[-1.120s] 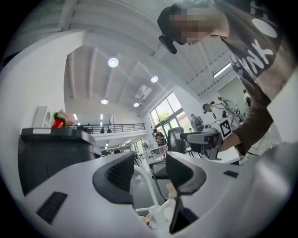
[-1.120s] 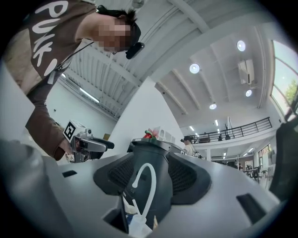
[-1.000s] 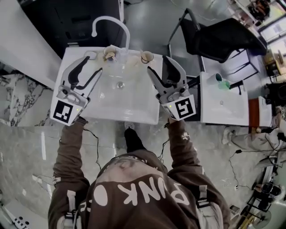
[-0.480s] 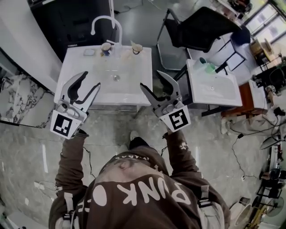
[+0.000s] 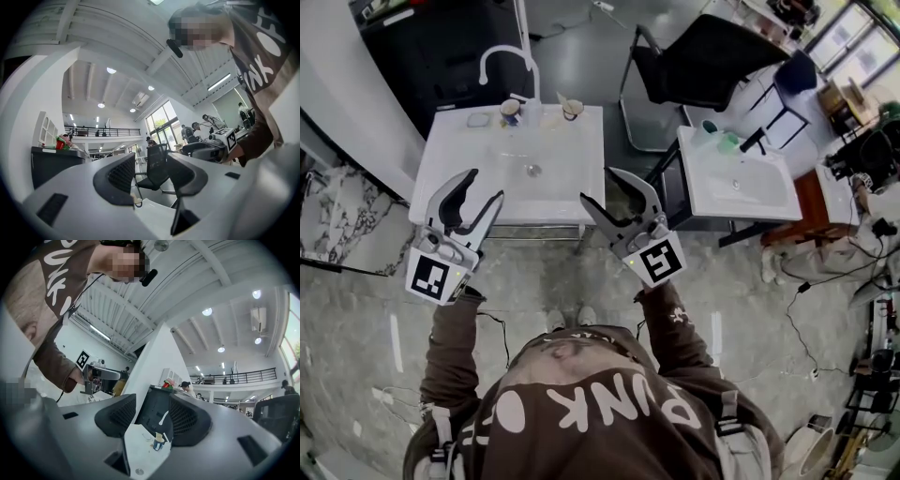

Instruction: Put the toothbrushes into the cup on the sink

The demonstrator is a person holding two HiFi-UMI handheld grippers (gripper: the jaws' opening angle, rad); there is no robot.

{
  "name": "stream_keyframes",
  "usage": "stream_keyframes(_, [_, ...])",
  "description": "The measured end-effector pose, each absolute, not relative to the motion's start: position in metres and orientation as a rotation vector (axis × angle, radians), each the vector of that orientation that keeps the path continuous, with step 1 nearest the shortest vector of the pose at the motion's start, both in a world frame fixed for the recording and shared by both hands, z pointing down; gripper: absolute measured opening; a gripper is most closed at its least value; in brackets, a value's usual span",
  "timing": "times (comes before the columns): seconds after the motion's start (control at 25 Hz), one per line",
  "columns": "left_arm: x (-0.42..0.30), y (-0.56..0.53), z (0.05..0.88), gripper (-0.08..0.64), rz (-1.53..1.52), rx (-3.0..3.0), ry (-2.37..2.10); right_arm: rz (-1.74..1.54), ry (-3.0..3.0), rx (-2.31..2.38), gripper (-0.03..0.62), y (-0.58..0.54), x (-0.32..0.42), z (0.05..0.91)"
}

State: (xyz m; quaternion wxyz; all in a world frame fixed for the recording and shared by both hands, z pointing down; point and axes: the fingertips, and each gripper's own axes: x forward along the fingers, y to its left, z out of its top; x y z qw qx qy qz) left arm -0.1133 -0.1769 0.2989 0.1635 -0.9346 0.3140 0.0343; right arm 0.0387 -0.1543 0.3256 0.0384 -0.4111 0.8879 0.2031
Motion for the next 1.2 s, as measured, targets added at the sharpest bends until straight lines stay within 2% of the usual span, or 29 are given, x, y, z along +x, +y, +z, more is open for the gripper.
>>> stream_keyframes(0.28, [-0.080, -0.165, 0.300, 0.199, 0.084, -2.672, 0.882, 0.615, 2.712, -1.251, 0.166, -0.148, 0.065, 0.328])
stream_keyframes(1.2, [-0.069, -0.159, 0.299, 0.199, 0.064, -2.645, 0.925, 0.631, 2.699, -1.205, 0.166, -0.146, 0.082, 0.322])
